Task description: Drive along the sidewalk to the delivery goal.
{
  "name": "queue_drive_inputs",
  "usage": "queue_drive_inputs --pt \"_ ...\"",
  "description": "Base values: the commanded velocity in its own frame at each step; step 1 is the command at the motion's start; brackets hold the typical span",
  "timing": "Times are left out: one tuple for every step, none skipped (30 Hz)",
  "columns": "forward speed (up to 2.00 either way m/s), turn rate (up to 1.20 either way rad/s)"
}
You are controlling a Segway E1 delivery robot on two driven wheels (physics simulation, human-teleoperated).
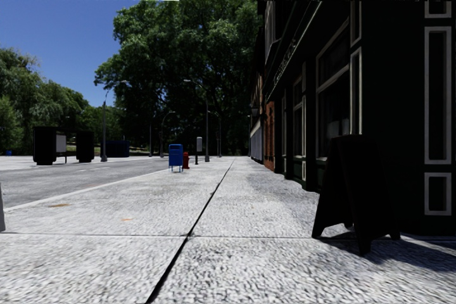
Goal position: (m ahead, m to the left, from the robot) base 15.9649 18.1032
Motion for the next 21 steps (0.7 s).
queue_drive_inputs --pt "1.82 0.06" --pt "1.82 0.04" --pt "1.82 0.04" --pt "1.82 0.01" --pt "1.82 0.0" --pt "1.82 0.0" --pt "1.82 0.0" --pt "1.82 0.0" --pt "1.82 0.0" --pt "1.82 0.0" --pt "1.82 0.0" --pt "1.82 0.0" --pt "1.82 0.0" --pt "1.82 0.0" --pt "1.82 0.0" --pt "1.82 0.0" --pt "1.82 0.0" --pt "1.82 0.0" --pt "1.82 0.0" --pt "1.82 0.0" --pt "1.82 0.0"
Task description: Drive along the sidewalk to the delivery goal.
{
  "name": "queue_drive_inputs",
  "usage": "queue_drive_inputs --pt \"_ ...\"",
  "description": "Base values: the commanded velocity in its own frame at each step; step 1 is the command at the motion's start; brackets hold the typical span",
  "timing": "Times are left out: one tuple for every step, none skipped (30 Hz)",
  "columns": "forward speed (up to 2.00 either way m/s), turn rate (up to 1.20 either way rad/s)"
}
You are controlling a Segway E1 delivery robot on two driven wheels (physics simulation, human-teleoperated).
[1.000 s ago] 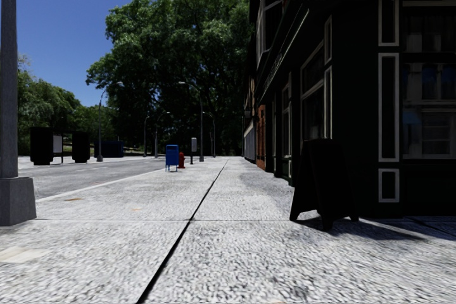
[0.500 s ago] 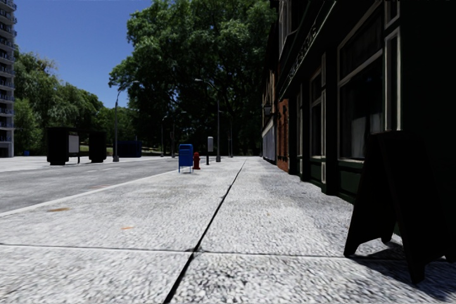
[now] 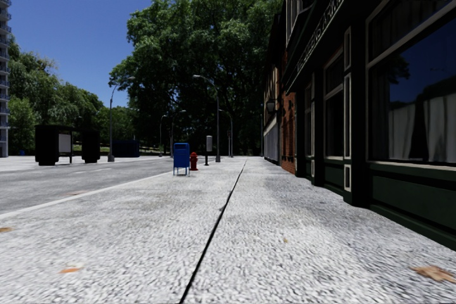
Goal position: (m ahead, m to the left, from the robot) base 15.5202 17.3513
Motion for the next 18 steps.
queue_drive_inputs --pt "1.82 0.0" --pt "1.82 0.0" --pt "1.82 0.0" --pt "1.82 0.0" --pt "1.82 0.0" --pt "1.82 0.0" --pt "1.82 0.0" --pt "1.82 0.0" --pt "1.82 0.0" --pt "1.82 0.0" --pt "1.82 0.0" --pt "1.82 0.0" --pt "1.82 0.0" --pt "1.82 0.0" --pt "1.82 0.0" --pt "1.82 0.0" --pt "1.82 0.0" --pt "1.82 0.0"
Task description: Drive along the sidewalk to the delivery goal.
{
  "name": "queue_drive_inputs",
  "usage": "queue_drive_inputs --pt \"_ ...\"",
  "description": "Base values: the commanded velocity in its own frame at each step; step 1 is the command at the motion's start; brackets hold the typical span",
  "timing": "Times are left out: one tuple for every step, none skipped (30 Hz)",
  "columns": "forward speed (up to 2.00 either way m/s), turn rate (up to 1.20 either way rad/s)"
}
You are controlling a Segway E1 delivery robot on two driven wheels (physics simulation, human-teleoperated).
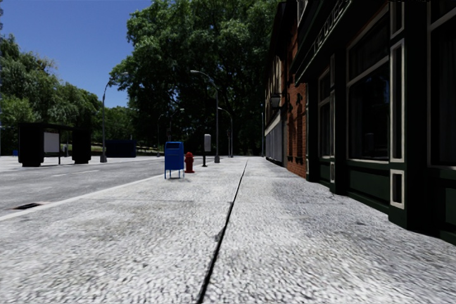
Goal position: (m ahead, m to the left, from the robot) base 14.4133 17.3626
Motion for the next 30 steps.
queue_drive_inputs --pt "1.82 0.0" --pt "1.82 0.0" --pt "1.82 0.0" --pt "1.82 0.0" --pt "1.82 0.0" --pt "1.82 0.0" --pt "1.82 0.0" --pt "1.82 0.0" --pt "1.82 0.0" --pt "1.82 0.0" --pt "1.82 0.0" --pt "1.82 0.0" --pt "1.82 0.0" --pt "1.82 0.0" --pt "1.82 0.0" --pt "1.82 0.0" --pt "1.82 0.0" --pt "1.82 0.0" --pt "1.82 0.0" --pt "1.82 0.0" --pt "1.82 0.0" --pt "1.82 0.0" --pt "1.82 0.0" --pt "1.82 0.0" --pt "1.82 0.0" --pt "1.82 0.0" --pt "1.82 0.0" --pt "1.82 0.0" --pt "1.82 0.0" --pt "1.82 0.0"
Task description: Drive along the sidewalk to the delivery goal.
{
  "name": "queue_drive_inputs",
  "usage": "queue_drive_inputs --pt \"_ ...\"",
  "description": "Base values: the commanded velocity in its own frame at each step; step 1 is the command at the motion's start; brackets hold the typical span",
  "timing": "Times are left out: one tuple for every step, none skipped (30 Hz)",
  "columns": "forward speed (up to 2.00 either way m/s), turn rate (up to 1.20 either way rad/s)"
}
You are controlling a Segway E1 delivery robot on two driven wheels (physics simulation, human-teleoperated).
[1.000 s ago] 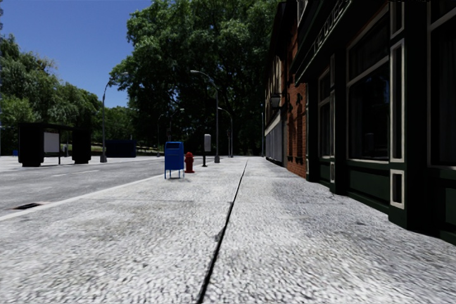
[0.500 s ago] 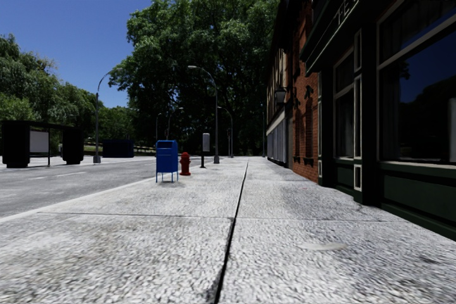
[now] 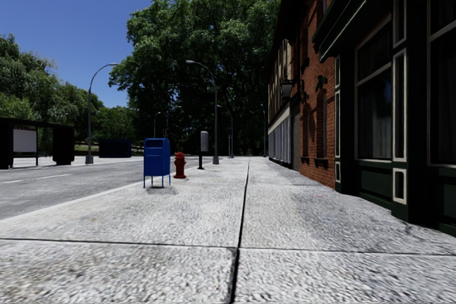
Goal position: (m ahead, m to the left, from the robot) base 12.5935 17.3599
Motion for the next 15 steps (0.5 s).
queue_drive_inputs --pt "1.82 0.0" --pt "1.82 0.0" --pt "1.82 0.0" --pt "1.82 0.0" --pt "1.82 0.0" --pt "1.82 0.0" --pt "1.82 0.0" --pt "1.82 0.0" --pt "1.82 0.0" --pt "1.82 0.0" --pt "1.82 0.0" --pt "1.82 0.0" --pt "1.82 0.0" --pt "1.82 0.0" --pt "1.82 0.0"
